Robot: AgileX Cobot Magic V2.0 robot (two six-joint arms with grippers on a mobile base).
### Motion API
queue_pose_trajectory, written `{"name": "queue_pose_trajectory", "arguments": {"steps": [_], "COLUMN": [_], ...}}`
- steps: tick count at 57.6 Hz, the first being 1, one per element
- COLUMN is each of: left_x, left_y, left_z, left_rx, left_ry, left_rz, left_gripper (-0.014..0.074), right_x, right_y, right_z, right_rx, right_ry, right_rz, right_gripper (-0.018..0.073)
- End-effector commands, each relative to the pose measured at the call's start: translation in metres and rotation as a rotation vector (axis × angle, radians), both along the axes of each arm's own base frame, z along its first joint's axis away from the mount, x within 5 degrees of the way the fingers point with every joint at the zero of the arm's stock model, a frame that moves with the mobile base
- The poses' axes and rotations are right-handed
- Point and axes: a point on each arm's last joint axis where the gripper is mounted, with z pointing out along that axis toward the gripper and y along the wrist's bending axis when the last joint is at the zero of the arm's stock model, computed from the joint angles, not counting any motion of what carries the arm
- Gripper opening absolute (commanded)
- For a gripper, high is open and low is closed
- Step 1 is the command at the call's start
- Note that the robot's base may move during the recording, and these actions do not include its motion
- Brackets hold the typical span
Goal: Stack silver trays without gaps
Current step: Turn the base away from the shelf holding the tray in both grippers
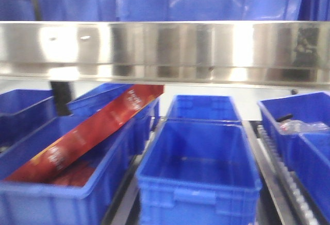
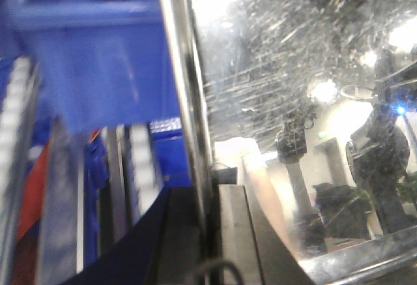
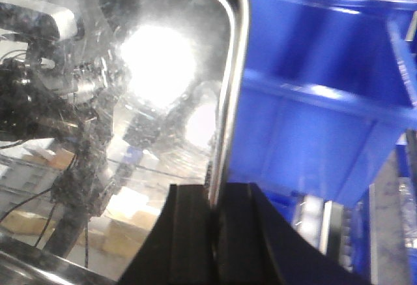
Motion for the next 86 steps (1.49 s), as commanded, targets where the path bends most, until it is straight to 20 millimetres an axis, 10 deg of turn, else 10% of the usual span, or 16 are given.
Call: {"name": "queue_pose_trajectory", "arguments": {"steps": [1,86], "left_x": [-0.0042,-0.0038], "left_y": [-0.0037,-0.0042], "left_z": [0.0083,0.0096], "left_rx": [-0.028,-0.037], "left_ry": [-0.044,-0.058], "left_rz": [-0.026,-0.028], "left_gripper": [-0.0017,-0.0017], "right_x": [-0.0052,-0.0052], "right_y": [0.0021,0.0021], "right_z": [0.0138,0.0138], "right_rx": [0.015,0.015], "right_ry": [-0.08,-0.08], "right_rz": [0.01,0.01], "right_gripper": [-0.0081,-0.0081]}}
